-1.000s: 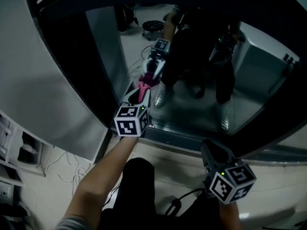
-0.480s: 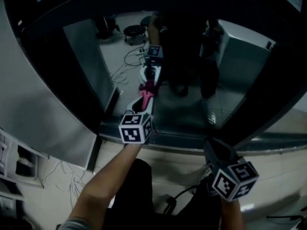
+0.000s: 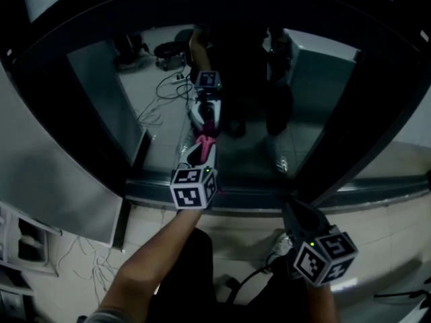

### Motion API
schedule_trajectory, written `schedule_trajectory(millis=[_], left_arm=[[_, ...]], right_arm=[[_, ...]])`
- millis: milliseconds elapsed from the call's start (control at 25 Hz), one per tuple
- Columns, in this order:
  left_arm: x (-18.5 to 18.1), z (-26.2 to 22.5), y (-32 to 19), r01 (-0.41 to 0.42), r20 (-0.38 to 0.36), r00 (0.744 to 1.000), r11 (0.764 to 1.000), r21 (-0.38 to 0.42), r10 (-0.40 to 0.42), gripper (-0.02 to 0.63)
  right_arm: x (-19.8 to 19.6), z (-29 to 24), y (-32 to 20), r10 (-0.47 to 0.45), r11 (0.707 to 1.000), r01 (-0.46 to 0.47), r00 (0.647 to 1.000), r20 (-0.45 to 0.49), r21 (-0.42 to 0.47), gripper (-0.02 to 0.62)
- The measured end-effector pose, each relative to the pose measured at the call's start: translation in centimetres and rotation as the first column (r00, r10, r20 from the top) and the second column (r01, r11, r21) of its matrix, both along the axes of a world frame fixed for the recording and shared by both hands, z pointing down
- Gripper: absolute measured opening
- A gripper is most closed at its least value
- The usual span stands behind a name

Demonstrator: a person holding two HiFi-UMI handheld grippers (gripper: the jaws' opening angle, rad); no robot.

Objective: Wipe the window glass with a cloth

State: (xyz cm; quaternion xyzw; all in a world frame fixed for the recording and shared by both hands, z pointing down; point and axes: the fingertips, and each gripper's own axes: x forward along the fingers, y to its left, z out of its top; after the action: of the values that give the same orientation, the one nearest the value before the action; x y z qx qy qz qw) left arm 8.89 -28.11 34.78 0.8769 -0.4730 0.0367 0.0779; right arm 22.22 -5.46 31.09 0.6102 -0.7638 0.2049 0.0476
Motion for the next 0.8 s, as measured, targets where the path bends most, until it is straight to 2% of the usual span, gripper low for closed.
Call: schedule_trajectory(millis=[480, 800], left_arm=[[7.8, 0.2, 2.4, -0.088, -0.025, 0.996, 0.996, -0.018, 0.087, 0.095], [11.5, 0.7, 3.4, -0.135, -0.027, 0.991, 0.990, -0.033, 0.134, 0.095]], right_arm=[[4.7, 0.4, 2.8, 0.090, 0.996, -0.090, 0.996, 0.007, 0.011, 0.025], [7.1, 0.9, 4.2, 0.143, 0.990, -0.143, 0.990, 0.016, 0.001, 0.018]])
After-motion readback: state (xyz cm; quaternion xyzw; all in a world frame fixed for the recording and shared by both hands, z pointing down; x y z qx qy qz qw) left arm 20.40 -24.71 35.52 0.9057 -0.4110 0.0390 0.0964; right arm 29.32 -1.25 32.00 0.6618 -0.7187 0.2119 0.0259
